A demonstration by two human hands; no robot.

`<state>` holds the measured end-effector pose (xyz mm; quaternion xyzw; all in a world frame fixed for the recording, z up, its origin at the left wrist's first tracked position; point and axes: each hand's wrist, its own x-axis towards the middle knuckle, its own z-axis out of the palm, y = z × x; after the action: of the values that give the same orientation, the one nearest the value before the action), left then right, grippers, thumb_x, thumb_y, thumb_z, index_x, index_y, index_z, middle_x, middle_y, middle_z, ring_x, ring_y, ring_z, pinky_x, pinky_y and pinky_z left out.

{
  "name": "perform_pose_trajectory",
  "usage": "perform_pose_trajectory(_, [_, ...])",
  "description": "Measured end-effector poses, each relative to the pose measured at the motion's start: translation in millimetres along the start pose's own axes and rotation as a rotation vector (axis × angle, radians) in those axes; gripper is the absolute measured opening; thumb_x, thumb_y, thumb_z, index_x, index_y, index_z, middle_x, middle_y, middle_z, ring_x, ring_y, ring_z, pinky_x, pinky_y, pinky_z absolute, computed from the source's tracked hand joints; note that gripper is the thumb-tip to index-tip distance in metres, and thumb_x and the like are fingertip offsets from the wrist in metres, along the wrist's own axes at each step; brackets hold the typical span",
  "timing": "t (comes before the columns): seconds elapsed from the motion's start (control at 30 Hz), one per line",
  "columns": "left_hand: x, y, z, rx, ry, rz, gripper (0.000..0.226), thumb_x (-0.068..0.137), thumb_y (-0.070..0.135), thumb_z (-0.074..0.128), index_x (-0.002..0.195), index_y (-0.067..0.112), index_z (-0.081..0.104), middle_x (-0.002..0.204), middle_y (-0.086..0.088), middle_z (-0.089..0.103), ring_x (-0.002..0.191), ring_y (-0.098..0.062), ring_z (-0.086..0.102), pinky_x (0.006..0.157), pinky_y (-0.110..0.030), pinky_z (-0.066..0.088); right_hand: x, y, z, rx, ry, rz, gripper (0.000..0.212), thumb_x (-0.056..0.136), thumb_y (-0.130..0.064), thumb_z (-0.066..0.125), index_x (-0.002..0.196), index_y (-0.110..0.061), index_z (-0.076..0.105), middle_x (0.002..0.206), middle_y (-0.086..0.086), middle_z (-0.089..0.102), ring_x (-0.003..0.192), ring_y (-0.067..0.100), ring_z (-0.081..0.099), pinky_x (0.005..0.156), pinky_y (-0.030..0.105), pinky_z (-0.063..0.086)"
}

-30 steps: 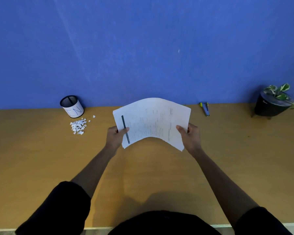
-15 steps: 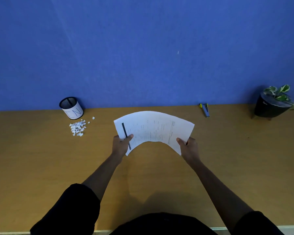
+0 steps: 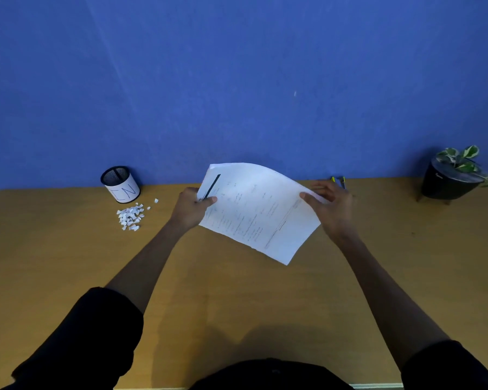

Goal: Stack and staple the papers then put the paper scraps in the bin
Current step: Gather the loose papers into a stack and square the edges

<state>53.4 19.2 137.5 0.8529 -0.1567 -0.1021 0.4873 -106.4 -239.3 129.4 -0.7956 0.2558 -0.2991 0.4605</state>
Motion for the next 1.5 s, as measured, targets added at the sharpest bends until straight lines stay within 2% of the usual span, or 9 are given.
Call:
perform_pose_trajectory(0.2, [4.6, 24.5, -10.7, 0.130, -0.135, 0.087, 0.022, 0.093, 0.020, 0.061, 0.110, 0.009, 0.067, 0.099, -0.002, 0.064, 0.085, -0.021, 0.061, 0.062, -0.026, 0.045, 15.3, -24.3, -3.7, -0.148, -0.314, -0.145, 0.027, 0.087, -0.036, 0.070, 0.109, -0.023, 0.070, 0.106, -0.012, 0.074, 0.098, 0.003, 0.068, 0.088, 0.035, 0.056])
perform_pose_trajectory(0.3, [4.5, 39.6, -11.7, 0.185, -0.191, 0.136, 0.024, 0.094, 0.022, 0.060, 0.110, 0.007, 0.067, 0.103, -0.004, 0.067, 0.087, -0.022, 0.063, 0.062, -0.026, 0.046, 15.5, -38.6, -0.6, -0.114, -0.431, -0.187, 0.013, 0.094, -0.029, 0.062, 0.103, -0.023, 0.069, 0.102, -0.012, 0.072, 0.094, 0.003, 0.067, 0.078, 0.028, 0.053])
perform_pose_trajectory(0.47, [9.0, 55.9, -29.1, 0.119, -0.235, 0.114, 0.023, 0.086, 0.026, 0.070, 0.107, 0.015, 0.072, 0.105, -0.001, 0.073, 0.090, -0.021, 0.070, 0.080, -0.040, 0.058, 20.5, -48.2, -3.4, 0.039, -0.414, -0.106, 0.011, 0.096, -0.026, 0.060, 0.095, -0.023, 0.071, 0.096, -0.008, 0.075, 0.085, 0.010, 0.072, 0.075, 0.031, 0.059])
perform_pose_trajectory(0.67, [12.6, 59.6, -60.3, -0.151, -0.219, 0.093, 0.014, 0.083, 0.016, 0.074, 0.096, 0.021, 0.075, 0.092, 0.007, 0.077, 0.084, -0.012, 0.073, 0.070, -0.022, 0.057, 24.4, -45.3, -11.7, 0.277, -0.355, 0.072, 0.013, 0.093, -0.019, 0.065, 0.102, -0.018, 0.074, 0.093, -0.009, 0.078, 0.086, 0.015, 0.075, 0.080, 0.032, 0.060])
perform_pose_trajectory(0.87, [8.3, 46.3, -54.0, -0.578, -0.163, -0.013, 0.020, 0.091, 0.013, 0.063, 0.109, 0.012, 0.070, 0.107, -0.003, 0.075, 0.095, -0.019, 0.070, 0.088, -0.032, 0.055, 20.5, -37.2, -13.6, 0.451, -0.332, 0.210, 0.023, 0.091, -0.019, 0.068, 0.111, -0.010, 0.072, 0.110, 0.004, 0.075, 0.101, 0.023, 0.072, 0.091, 0.037, 0.056])
perform_pose_trajectory(1.0, [-4.1, 50.6, -32.8, -0.734, -0.109, -0.051, 0.023, 0.097, 0.025, 0.054, 0.110, 0.015, 0.070, 0.108, 0.000, 0.074, 0.098, -0.015, 0.069, 0.082, -0.028, 0.056, 15.4, -34.9, -5.9, 0.573, -0.300, 0.308, 0.022, 0.090, -0.015, 0.068, 0.111, -0.008, 0.072, 0.111, 0.006, 0.075, 0.103, 0.023, 0.071, 0.091, 0.036, 0.055])
perform_pose_trajectory(1.13, [-14.8, 55.8, -12.6, -0.774, -0.093, -0.065, 0.033, 0.099, 0.035, 0.048, 0.116, 0.015, 0.067, 0.118, -0.002, 0.071, 0.111, -0.021, 0.066, 0.095, -0.040, 0.051, 9.1, -34.4, -1.7, 0.657, -0.323, 0.392, 0.020, 0.090, -0.013, 0.067, 0.108, -0.007, 0.072, 0.107, 0.005, 0.076, 0.098, 0.020, 0.073, 0.083, 0.032, 0.057])
perform_pose_trajectory(1.23, [-19.8, 63.9, -4.2, -0.833, -0.090, -0.058, 0.039, 0.100, 0.040, 0.042, 0.122, 0.016, 0.063, 0.121, -0.003, 0.069, 0.112, -0.022, 0.066, 0.093, -0.042, 0.052, 5.4, -33.2, -0.9, 0.687, -0.330, 0.415, 0.020, 0.090, -0.011, 0.066, 0.109, -0.005, 0.072, 0.108, 0.009, 0.075, 0.099, 0.023, 0.073, 0.087, 0.036, 0.058])
perform_pose_trajectory(1.5, [-13.6, 73.8, -1.5, -0.974, -0.193, -0.118, 0.061, 0.095, 0.064, 0.024, 0.133, 0.027, 0.054, 0.127, -0.002, 0.066, 0.115, -0.024, 0.064, 0.091, -0.046, 0.052, 1.0, -35.3, 0.2, 0.699, -0.371, 0.429, 0.017, 0.092, -0.010, 0.064, 0.106, -0.006, 0.073, 0.104, 0.008, 0.076, 0.093, 0.021, 0.074, 0.077, 0.030, 0.061])
